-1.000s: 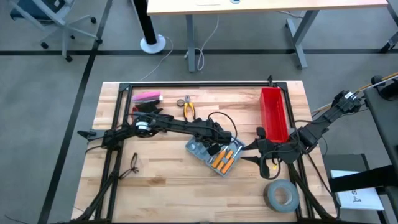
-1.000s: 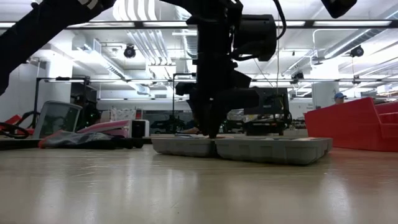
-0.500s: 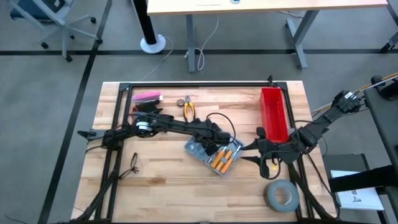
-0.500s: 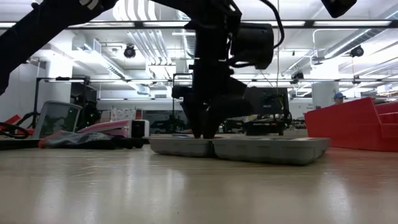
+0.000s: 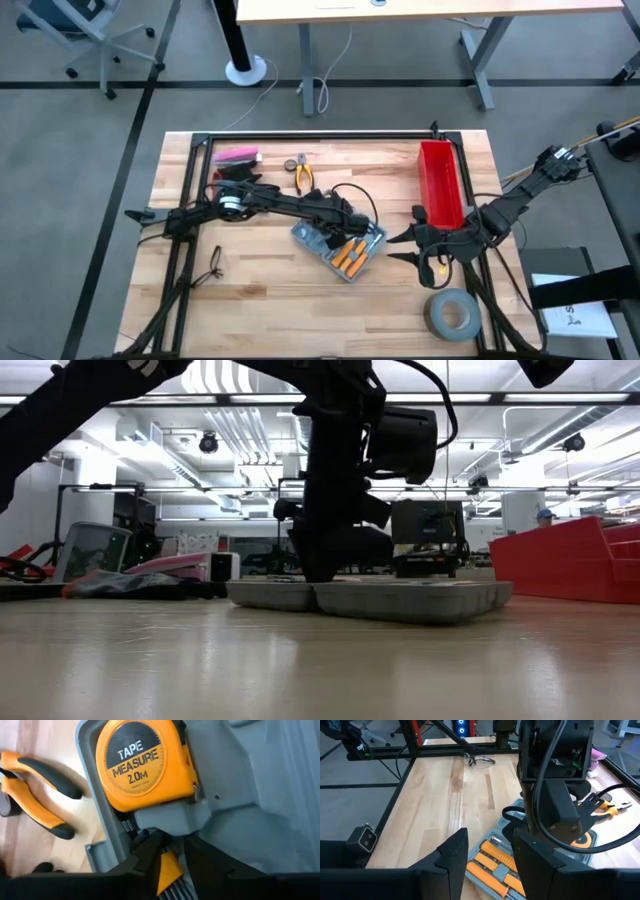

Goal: Prefit tool cases
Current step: Remove the hex key set from the pre-fit tool case

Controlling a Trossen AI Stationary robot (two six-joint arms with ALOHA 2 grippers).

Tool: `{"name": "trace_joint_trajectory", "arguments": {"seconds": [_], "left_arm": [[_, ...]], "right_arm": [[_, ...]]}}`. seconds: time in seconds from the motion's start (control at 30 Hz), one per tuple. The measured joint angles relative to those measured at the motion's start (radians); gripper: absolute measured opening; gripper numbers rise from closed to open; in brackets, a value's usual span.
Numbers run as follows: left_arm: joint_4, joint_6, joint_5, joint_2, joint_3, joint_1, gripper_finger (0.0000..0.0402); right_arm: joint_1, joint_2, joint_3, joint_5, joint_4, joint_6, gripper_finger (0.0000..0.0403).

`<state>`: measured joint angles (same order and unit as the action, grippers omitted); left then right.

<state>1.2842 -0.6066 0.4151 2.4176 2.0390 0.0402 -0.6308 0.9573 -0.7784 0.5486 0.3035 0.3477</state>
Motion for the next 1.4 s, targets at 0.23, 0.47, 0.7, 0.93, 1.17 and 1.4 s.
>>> {"name": "trace_joint_trajectory", "arguments": {"seconds": [0.23,0.47,0.7,0.93,1.17,1.4], "left_arm": [[0.0,0.03,0.009,0.001,0.0,0.0,0.0007],[0.042,0.013,-0.025,0.001,0.028,0.002,0.0002],[0.111,-0.006,-0.042,0.001,0.104,0.01,0.0001],[0.16,-0.023,-0.042,0.001,0.174,0.025,0.0],[0.19,-0.022,-0.036,0.0,0.193,0.023,0.0],[0.191,-0.006,-0.015,-0.001,0.193,0.011,0.0]], "right_arm": [[0.0,0.0,0.0,-0.001,0.0,0.0,0.0131],[0.0,0.0,0.0,-0.001,0.0,0.003,0.0131],[0.0,0.0,0.0,-0.001,0.0,0.005,0.013],[0.0,0.005,0.0,0.0,-0.001,0.008,0.013],[0.0,0.021,0.001,-0.003,-0.001,0.011,0.013],[0.0,0.051,0.001,-0.006,-0.003,0.02,0.013]]}}
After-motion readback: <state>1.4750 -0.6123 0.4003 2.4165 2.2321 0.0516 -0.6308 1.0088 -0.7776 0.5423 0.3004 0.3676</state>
